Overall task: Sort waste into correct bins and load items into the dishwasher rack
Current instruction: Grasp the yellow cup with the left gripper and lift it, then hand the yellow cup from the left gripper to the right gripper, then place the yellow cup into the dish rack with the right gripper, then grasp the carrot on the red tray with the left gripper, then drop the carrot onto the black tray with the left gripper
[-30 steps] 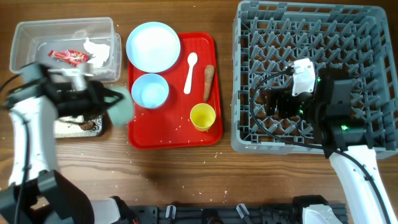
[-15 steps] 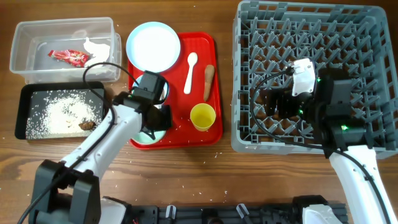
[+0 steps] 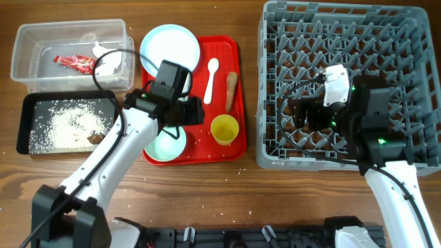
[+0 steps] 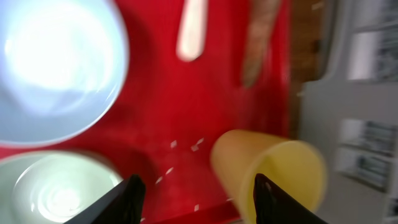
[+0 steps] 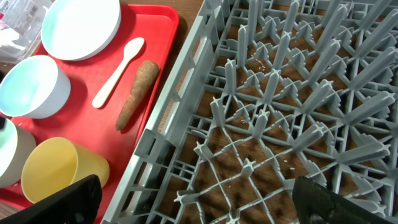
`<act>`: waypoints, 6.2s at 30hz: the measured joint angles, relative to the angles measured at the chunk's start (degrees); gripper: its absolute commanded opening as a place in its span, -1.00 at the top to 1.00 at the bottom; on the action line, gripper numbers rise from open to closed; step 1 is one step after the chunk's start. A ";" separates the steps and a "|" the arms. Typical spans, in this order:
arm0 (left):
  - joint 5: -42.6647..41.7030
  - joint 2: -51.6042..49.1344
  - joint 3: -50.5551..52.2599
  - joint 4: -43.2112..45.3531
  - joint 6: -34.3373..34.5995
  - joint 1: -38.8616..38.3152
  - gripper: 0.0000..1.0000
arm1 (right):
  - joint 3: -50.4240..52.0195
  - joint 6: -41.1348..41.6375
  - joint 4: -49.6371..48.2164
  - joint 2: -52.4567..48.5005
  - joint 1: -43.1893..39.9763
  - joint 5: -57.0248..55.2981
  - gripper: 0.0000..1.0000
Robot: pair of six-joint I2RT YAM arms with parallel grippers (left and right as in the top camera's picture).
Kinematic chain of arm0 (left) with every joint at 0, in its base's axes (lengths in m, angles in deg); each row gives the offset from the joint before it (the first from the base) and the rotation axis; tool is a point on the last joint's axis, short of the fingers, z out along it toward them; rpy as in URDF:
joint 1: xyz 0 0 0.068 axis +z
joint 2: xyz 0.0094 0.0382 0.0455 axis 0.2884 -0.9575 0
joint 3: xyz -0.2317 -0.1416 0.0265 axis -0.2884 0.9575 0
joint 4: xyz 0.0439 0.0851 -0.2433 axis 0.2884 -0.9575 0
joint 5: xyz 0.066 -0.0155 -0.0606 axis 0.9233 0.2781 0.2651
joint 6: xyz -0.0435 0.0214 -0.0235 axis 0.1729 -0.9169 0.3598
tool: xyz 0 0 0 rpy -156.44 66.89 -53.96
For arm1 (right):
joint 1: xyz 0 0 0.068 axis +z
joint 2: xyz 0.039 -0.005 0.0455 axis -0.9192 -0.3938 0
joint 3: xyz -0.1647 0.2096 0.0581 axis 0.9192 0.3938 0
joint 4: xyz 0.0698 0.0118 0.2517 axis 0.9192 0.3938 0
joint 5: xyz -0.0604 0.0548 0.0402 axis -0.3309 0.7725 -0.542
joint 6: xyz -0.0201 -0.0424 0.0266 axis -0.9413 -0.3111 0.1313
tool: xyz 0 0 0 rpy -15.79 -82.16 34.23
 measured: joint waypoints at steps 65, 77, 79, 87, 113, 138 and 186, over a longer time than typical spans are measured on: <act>-76.72 -4.59 -1.95 3.56 -5.03 15.98 0.90 | -0.04 21.33 -57.29 -18.82 15.30 54.27 -0.29; -75.78 -4.57 -1.95 3.61 -4.44 15.89 -0.04 | -0.04 21.44 -57.68 -18.86 14.25 55.04 0.20; -75.14 -4.57 -1.95 3.61 -4.39 15.89 -0.07 | -0.04 22.80 -57.13 -18.86 10.88 56.00 0.23; -62.86 -4.57 -1.95 3.54 -4.37 15.87 -0.08 | -0.26 27.17 -38.62 -17.86 -2.62 49.29 0.23; -14.01 -4.57 -1.95 1.62 -4.37 15.89 -0.14 | -12.48 20.50 34.12 -14.88 2.82 -10.62 0.00; 0.35 -8.39 -21.66 -1.79 -4.11 1.92 -0.23 | -30.38 12.81 32.87 -16.48 2.82 -6.49 -0.90; 8.74 -22.25 -30.27 -9.81 0.66 -2.32 0.92 | -30.38 10.45 34.58 -16.48 2.82 -6.47 -0.92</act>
